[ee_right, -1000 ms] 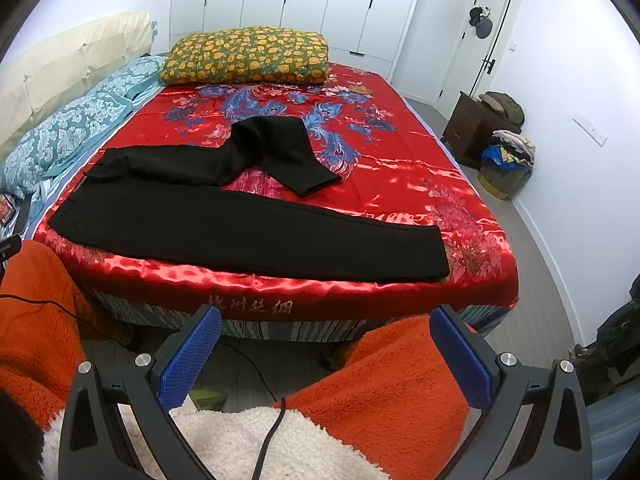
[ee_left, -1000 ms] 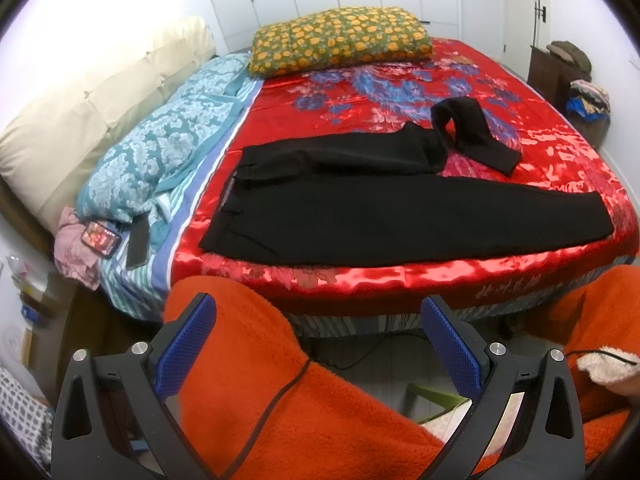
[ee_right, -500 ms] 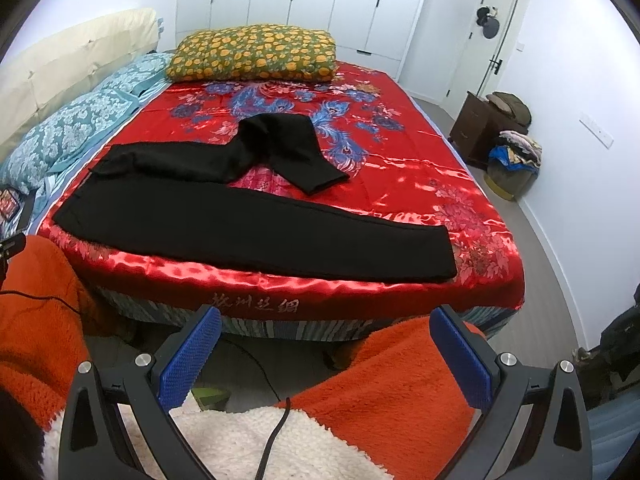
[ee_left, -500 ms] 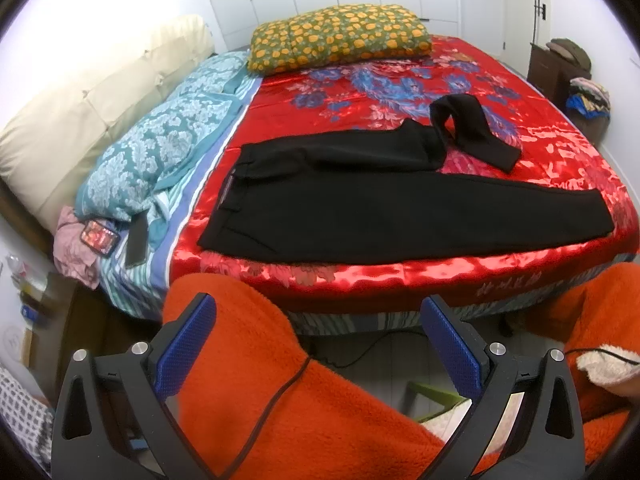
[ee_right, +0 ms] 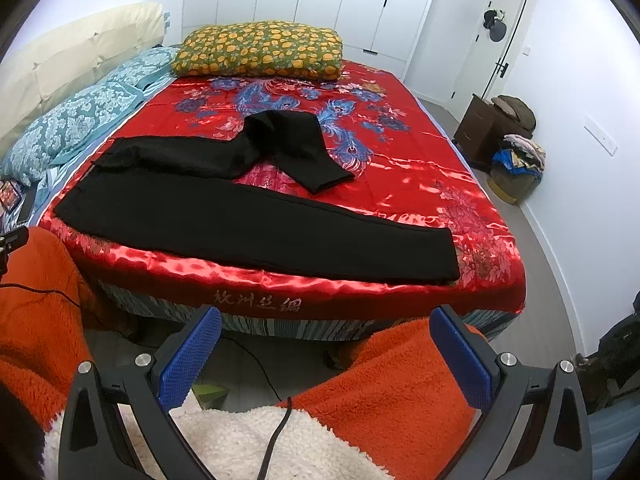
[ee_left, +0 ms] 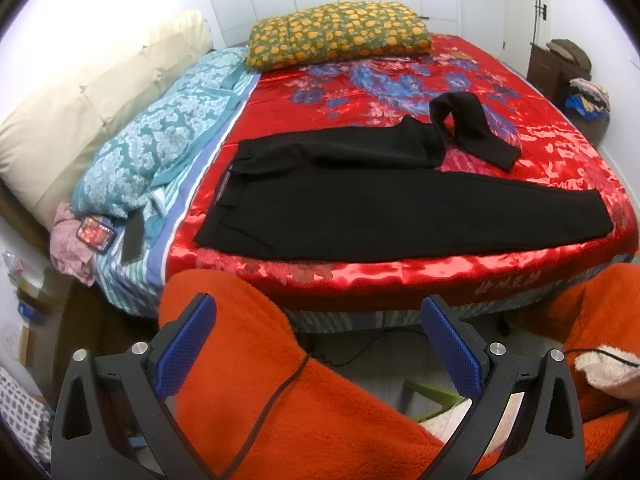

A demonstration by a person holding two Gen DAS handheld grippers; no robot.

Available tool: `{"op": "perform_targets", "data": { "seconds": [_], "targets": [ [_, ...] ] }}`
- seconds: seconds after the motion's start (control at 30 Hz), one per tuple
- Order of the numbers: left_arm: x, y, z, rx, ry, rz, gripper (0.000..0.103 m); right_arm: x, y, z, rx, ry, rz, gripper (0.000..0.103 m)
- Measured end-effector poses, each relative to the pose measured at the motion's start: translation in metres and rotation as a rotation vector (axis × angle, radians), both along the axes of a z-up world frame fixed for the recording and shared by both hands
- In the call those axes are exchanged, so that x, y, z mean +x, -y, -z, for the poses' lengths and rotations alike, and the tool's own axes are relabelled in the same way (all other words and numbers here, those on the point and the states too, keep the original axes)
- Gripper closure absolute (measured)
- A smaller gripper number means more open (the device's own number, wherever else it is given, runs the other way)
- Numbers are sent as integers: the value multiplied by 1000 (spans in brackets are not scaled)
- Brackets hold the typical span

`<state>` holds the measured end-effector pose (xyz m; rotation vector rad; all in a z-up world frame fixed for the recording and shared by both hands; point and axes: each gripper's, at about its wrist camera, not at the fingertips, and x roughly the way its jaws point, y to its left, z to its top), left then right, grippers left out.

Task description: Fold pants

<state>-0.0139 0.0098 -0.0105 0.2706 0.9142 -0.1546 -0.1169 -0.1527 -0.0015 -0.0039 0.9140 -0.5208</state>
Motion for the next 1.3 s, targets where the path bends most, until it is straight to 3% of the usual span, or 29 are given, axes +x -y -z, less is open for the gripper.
{"op": "perform_targets", "data": {
  "seconds": [1.3],
  "targets": [
    [-3, 6, 1, -2, -5, 19, 1, 3, -1, 4, 23, -9, -11, 0]
  ]
}}
